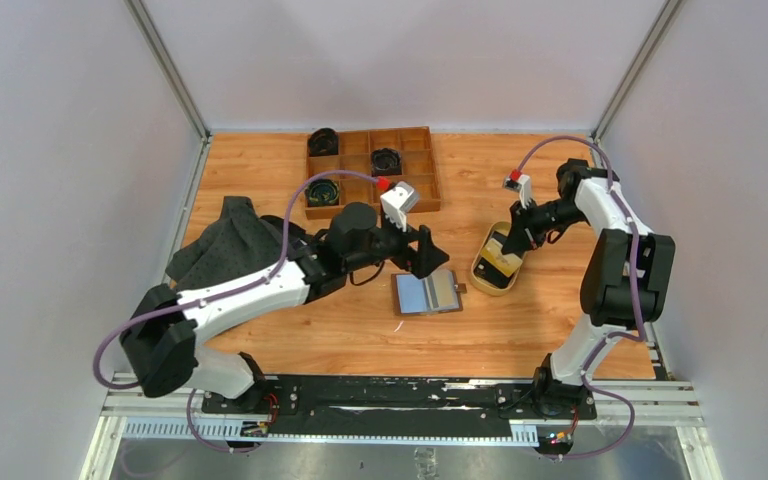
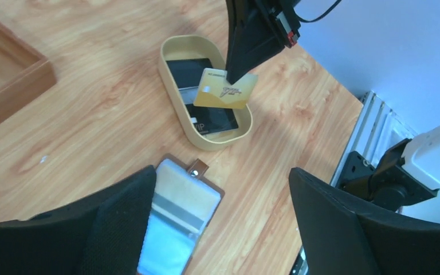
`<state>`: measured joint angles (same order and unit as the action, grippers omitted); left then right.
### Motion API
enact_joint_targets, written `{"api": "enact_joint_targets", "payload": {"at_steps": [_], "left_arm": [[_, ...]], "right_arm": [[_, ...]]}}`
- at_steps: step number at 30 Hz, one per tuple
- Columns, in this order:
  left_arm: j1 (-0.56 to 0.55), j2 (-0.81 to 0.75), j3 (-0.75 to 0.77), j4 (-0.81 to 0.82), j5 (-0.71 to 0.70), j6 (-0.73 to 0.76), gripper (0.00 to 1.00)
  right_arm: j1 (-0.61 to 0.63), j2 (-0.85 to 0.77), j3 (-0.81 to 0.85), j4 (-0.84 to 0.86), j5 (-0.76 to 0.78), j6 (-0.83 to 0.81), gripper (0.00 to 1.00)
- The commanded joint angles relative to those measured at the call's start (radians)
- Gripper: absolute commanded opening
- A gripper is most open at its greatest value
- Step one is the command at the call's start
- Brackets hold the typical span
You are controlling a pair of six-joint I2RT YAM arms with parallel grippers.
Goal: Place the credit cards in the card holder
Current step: Pick up the credit card from the storage box.
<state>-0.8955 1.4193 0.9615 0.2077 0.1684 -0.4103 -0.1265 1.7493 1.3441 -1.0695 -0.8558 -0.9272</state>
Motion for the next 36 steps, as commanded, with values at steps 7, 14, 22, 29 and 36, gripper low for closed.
{"api": "enact_joint_targets", "payload": {"at_steps": [7,14,22,29,36], "left_arm": [[0.065,-0.15,-0.12,0.03,-0.091,0.171,1.0],[0.084,-0.162,-0.21,0.175,0.161,0.211,0.99],[0.042,-0.01,-0.37,0.746,0.298,0.143,1.0],[0.01,0.182,-0.335,0.976,0.29,0.122,0.99],[-0.014,0.267,-0.293,1.017,0.288,0.18,0.97]], "right_arm": [[-0.037,-0.023,-0.027,0.011,-0.11,-0.001,0.0],[-0.039,-0.066,-0.063,0.055,-0.119,-0.003,0.0],[-0.039,-0.085,-0.094,0.065,-0.145,-0.055,0.0],[-0.038,-0.083,-0.11,0.066,-0.161,-0.098,0.0],[-0.038,-0.088,-0.123,0.065,-0.177,-0.136,0.0]]}}
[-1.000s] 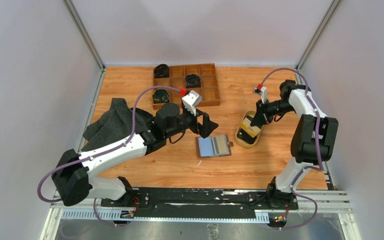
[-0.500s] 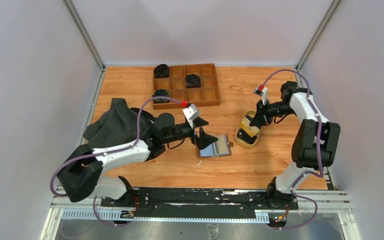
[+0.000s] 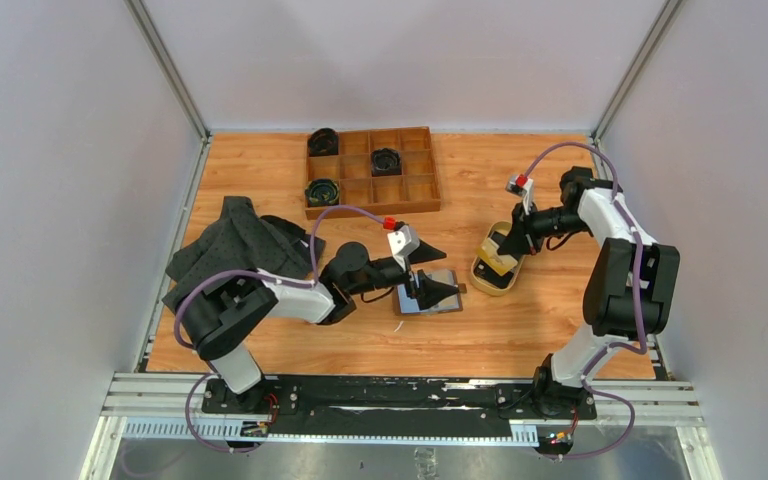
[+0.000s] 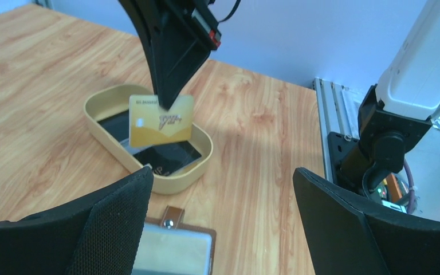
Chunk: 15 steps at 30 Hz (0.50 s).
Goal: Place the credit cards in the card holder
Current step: Pick up the credit card from the storage box.
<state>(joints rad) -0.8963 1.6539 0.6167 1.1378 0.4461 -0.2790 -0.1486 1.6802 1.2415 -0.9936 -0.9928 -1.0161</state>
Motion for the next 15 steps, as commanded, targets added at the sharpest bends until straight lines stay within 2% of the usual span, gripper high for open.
{"api": "enact_joint_targets", "payload": {"at_steps": [1,9,15], "left_arm": [[-0.014,0.042,0.067,0.079,0.014,0.06,0.97],[-0.02,0.126,0.129,0.113,0.049,0.113,0.93],[-0.038,0.137,0.12,0.1,0.039,0.136,0.91]], "right_arm": [[-0.017,-0.02,-0.022,-0.01,-0.04,-0.05,0.0],[-0.017,-0.02,-0.025,-0.01,-0.038,-0.06,0.0],[-0.017,-0.019,-0.027,-0.01,-0.034,-0.065,0.0]]}}
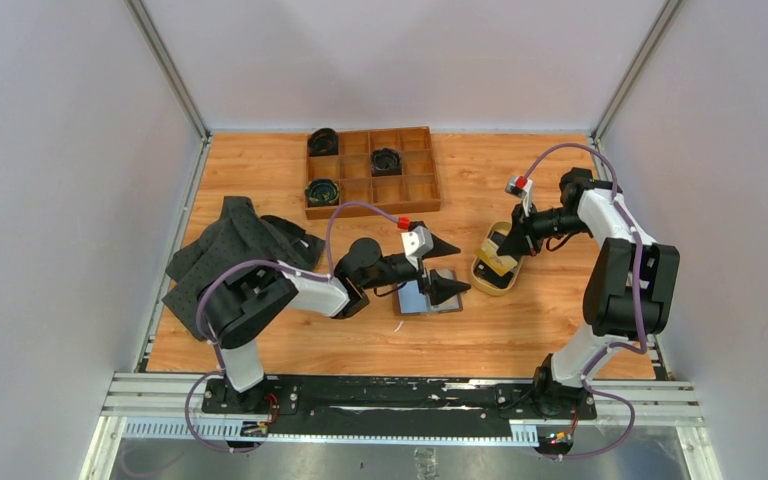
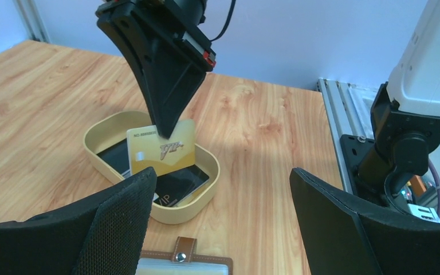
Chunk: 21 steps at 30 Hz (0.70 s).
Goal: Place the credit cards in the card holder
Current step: Pick up the credit card from the storage box.
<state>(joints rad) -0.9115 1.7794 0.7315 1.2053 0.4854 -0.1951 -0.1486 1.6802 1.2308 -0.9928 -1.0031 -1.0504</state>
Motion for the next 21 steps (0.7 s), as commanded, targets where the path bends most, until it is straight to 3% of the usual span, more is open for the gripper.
{"api": "enact_joint_targets", "payload": {"at_steps": [1,10,16,21], "left_arm": [[-0.024,0.011,0.014,0.009,-0.002,0.057,0.91],[-0.019,0.026,0.142,-0.199,0.005,0.132,0.92],[0.038,0.116,0.246,-0.168,0.164,0.098,0.87],[0.04,0.138,0.3,-0.331,0.18,0.222,0.83]], "right_arm": [[-0.017,-0.018,-0.016,-0.01,-0.025,-0.031,0.0],[-0.017,-0.024,-0.016,-0.012,-0.024,-0.037,0.0],[-0.018,-0.031,-0.019,-0.012,-0.015,-0.046,0.0],[-0.018,-0.047,-0.025,-0.012,-0.016,-0.063,0.0]]}}
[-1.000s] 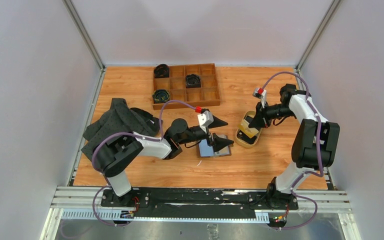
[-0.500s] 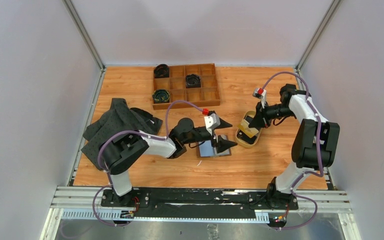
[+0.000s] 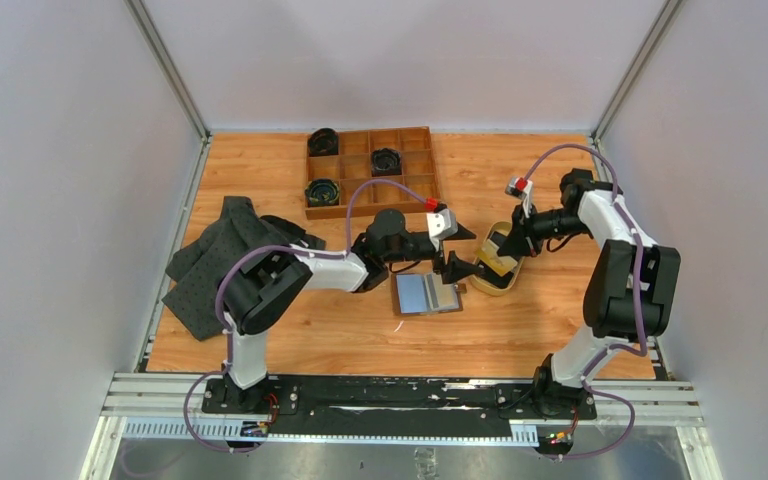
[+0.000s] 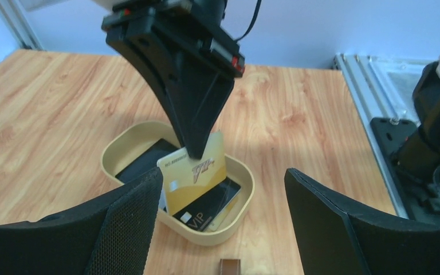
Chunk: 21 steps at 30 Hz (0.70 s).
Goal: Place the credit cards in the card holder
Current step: Pick up the credit card from the storage box.
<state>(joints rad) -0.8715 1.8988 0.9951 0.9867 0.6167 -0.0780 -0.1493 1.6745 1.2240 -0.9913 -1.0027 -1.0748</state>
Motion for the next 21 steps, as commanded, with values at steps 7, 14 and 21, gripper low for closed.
{"api": "enact_joint_targets", "payload": {"at_steps": [7,14,21], "left_arm": [[0.039,0.063,0.101,-0.18,0.057,0.083,0.71],[0.043,0.103,0.142,-0.21,0.054,0.066,0.63],[0.045,0.147,0.213,-0.283,0.046,0.076,0.58]], "right_arm": [[-0.018,-0.079,-0.025,-0.014,-0.019,-0.103,0.0],[-0.018,-0.142,-0.056,-0.007,-0.022,-0.201,0.0],[-0.017,-0.179,-0.097,-0.004,-0.039,-0.291,0.0]]}}
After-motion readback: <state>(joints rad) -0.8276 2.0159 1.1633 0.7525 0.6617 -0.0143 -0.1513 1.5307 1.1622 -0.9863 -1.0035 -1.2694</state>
